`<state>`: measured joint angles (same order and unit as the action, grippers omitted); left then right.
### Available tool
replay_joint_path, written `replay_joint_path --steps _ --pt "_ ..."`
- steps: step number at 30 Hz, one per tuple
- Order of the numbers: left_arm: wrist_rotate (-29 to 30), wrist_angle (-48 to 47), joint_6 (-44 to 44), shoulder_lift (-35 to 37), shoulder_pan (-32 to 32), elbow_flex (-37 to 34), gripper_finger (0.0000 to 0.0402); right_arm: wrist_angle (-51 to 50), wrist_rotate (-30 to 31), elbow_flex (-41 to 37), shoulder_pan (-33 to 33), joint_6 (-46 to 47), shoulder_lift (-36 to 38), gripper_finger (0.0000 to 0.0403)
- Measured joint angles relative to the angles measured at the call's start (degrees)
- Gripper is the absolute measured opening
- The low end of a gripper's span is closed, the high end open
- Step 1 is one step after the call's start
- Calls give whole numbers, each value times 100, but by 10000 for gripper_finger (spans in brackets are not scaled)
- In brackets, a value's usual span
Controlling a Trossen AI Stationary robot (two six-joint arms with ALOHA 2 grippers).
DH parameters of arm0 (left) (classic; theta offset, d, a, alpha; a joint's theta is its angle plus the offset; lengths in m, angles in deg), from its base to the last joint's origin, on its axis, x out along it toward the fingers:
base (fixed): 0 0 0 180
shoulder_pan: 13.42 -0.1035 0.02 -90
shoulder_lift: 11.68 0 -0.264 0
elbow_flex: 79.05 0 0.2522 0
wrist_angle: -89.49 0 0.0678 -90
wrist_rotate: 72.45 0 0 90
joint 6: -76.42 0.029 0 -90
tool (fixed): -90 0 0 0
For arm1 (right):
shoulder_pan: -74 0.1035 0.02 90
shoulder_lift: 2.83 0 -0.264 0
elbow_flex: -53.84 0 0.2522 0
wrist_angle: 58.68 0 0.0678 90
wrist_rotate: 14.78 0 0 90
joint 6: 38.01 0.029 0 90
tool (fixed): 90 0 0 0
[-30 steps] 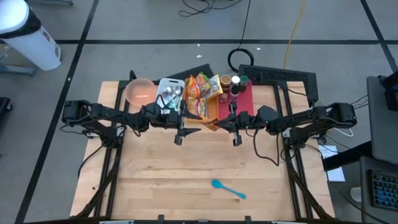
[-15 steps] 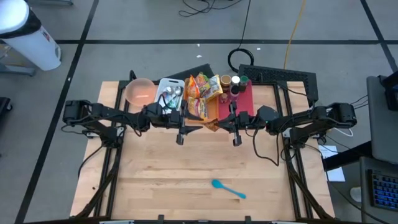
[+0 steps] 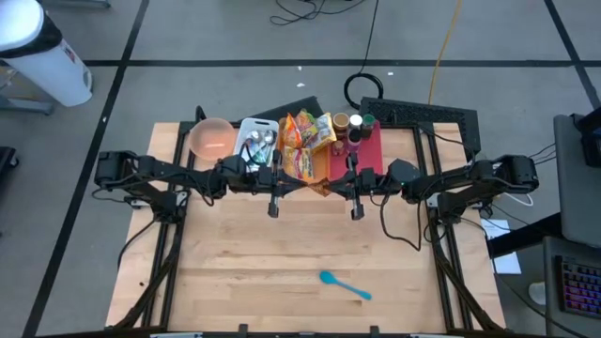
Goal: Pick & Place Food Item
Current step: Put the orange seasoning pack into the red bin
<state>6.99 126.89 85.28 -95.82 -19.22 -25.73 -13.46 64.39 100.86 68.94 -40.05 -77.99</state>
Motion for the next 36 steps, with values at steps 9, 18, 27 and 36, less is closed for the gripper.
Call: replay_joint_path --steps 9,18,27,36 --pt "208 -294 125 4 -7 0 3 -48 17 0 2 -317 0 32" --pt "379 -948 350 -2 -47 2 1 -97 15 0 2 -597 2 133" --pt "854 -3080 588 0 -66 692 1 -181 17 0 2 -725 2 160" --pt "1144 -3319 651 0 46 782 1 -784 250 9 2 -994 4 155"
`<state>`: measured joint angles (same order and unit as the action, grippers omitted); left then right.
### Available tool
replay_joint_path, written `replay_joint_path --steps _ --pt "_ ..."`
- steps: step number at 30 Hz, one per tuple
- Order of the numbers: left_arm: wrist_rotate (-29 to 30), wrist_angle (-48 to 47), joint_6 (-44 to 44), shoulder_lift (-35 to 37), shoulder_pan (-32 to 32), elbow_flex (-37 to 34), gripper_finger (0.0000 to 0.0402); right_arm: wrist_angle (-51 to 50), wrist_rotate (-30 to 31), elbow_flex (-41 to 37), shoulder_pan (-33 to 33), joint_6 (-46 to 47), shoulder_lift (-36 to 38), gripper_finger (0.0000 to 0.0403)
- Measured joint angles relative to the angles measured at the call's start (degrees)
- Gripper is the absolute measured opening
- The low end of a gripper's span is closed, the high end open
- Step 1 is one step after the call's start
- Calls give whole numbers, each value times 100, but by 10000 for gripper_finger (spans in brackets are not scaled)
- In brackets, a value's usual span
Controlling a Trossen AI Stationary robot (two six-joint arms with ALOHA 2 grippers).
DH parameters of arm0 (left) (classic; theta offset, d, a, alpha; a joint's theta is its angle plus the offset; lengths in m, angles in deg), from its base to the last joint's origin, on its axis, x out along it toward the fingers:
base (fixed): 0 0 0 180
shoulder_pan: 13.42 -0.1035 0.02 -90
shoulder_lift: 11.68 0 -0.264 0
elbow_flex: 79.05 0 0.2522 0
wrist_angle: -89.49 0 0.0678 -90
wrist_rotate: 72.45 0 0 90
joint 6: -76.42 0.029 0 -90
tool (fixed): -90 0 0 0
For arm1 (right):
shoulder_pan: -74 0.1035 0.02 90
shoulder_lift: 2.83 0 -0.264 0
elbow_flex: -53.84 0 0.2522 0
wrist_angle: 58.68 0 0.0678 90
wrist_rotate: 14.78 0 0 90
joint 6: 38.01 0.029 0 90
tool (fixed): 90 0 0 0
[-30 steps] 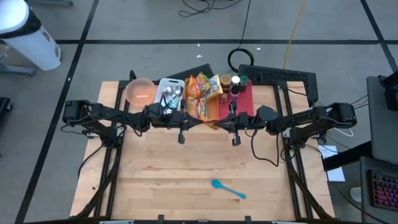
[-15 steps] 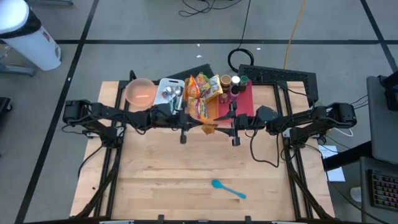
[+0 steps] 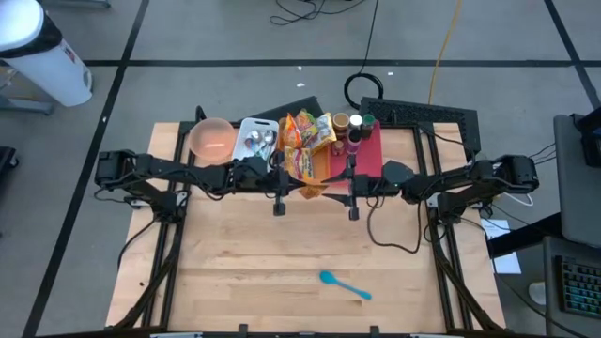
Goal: Pick & Place Food Item
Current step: Put the orange seasoning pack into the red bin
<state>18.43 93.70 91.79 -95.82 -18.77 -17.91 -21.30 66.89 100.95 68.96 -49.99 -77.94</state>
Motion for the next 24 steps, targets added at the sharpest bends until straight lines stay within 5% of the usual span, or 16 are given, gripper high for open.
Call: replay_joint_path --steps 10,24 --pt "86 -159 -4 0 -2 0 0 -2096 457 757 -2 -115 0 158" --pt "81 -112 -22 0 -2 0 0 -2191 851 764 15 -230 -222 152"
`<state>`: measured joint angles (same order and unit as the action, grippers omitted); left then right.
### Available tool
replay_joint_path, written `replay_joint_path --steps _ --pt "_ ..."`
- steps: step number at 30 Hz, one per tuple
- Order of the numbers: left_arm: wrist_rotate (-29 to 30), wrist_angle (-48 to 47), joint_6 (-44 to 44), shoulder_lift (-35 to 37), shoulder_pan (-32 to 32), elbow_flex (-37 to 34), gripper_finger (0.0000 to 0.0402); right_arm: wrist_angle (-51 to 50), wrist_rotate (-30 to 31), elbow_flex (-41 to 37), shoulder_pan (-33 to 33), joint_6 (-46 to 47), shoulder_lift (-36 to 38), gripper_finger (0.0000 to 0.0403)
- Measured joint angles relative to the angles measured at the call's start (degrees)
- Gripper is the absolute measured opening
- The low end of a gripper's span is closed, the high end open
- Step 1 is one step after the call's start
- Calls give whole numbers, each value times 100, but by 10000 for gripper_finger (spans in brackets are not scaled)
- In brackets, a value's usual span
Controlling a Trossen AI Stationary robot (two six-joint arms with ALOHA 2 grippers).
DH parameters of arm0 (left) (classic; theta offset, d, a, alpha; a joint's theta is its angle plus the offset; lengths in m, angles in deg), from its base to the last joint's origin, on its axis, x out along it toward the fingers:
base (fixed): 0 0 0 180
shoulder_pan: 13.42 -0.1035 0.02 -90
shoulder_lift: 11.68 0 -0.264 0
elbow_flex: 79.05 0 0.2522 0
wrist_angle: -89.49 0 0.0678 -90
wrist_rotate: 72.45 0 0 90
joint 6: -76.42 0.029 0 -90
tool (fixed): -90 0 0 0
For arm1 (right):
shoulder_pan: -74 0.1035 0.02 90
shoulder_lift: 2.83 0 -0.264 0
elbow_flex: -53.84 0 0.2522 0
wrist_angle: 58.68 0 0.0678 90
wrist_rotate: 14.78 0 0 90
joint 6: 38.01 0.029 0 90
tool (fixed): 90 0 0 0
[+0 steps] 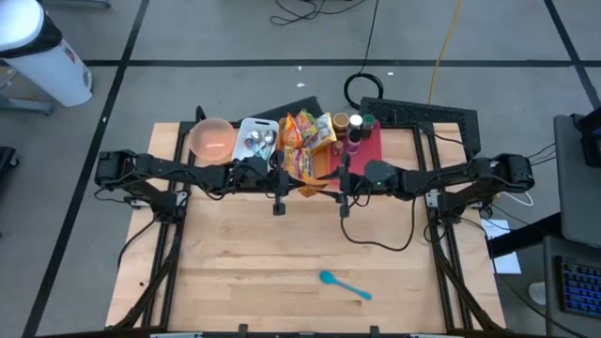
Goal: Pick & Place Food Item
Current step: Put the orange seasoning pack into the red bin
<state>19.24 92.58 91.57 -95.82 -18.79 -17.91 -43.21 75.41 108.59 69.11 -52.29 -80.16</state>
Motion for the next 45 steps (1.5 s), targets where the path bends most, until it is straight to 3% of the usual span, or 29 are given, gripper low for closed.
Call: replay_joint_path --steps 11,15,20,27,37,42,45 --pt "-7 -44 18 0 -2 0 0 258 -17 356 0 -13 -592 121" --pt "-7 -47 18 0 0 0 0 269 -4 344 -15 -16 -609 86" --pt "-1 -43 16 0 0 0 1 261 -5 346 -90 -18 -607 13" --pt "2 -5 -73 2 -2 0 8 282 -3 346 -111 -14 -605 2" --pt "-49 35 -430 4 -99 0 65 287 81 344 -114 4 -605 1" --pt "-677 6 -325 4 -100 0 118 196 411 342 -111 -44 -554 0" --pt "-706 97 -329 8 -98 0 149 119 441 342 -111 -127 -509 0"
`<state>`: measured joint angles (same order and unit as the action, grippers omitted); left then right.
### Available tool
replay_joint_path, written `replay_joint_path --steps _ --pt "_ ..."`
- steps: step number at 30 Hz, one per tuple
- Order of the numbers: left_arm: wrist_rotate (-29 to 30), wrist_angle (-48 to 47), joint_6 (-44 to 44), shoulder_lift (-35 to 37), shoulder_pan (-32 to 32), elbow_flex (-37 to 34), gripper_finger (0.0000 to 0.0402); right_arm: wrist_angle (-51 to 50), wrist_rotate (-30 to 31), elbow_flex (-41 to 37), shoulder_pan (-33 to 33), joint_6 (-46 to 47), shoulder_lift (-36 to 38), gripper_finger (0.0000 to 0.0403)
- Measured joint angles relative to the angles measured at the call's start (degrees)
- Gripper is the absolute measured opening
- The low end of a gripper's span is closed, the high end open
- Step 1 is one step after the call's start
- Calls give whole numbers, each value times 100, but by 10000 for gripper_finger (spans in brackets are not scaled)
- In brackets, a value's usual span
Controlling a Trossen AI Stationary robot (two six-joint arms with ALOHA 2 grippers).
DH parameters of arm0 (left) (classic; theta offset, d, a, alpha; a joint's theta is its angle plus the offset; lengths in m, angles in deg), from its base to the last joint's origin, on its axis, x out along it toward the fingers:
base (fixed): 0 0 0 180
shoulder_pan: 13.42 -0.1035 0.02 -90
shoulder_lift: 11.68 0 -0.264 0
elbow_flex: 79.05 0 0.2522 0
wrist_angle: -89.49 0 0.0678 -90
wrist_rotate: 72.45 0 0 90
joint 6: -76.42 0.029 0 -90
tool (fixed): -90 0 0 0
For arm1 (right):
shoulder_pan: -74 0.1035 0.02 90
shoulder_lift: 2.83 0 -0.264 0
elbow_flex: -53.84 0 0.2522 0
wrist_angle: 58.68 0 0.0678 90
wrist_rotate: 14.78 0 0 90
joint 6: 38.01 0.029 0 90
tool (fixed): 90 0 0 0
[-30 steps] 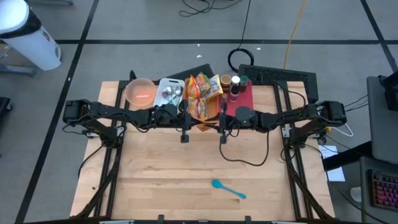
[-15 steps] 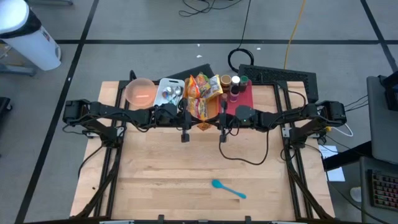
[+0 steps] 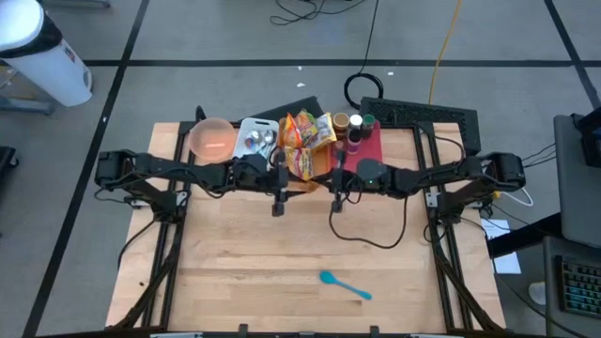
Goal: Pick & Place Food Item
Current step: Put the orange seasoning pack into the red bin
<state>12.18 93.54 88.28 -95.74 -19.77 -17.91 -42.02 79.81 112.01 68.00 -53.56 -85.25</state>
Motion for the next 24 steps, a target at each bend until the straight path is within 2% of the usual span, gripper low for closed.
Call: replay_joint_path --steps 6,10,18,24 --pt "530 -79 -266 329 0 0 187 -425 32 -9 -40 -69 350 0" --pt "550 -608 -560 813 9 0 197 -682 126 -9 -43 -235 710 0" --pt "427 -2341 -1089 1762 242 0 198 -1396 1509 -7 -104 -681 1267 0" --pt "409 -2343 -1067 2163 734 -284 198 -1746 1643 -1 -541 -646 1538 0"
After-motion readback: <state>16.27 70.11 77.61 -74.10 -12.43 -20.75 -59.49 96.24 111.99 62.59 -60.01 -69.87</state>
